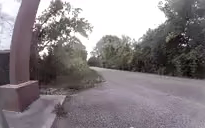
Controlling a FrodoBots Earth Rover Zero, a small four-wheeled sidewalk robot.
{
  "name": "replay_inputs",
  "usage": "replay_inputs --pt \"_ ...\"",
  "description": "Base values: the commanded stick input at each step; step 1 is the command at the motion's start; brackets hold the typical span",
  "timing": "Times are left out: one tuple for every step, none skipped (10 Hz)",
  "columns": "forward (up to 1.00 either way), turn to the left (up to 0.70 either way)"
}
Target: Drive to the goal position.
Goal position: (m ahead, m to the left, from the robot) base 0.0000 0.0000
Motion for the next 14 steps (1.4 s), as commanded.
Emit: replay_inputs --pt "0.05 0.00" --pt "0.05 0.00" --pt "0.04 0.00" --pt "0.04 0.00" --pt "0.04 0.00" --pt "0.04 0.00" --pt "0.04 0.00" --pt "0.04 0.00" --pt "0.04 0.00" --pt "0.04 0.00" --pt "0.05 0.00" --pt "0.05 0.00" --pt "0.05 0.00" --pt "0.05 0.00"
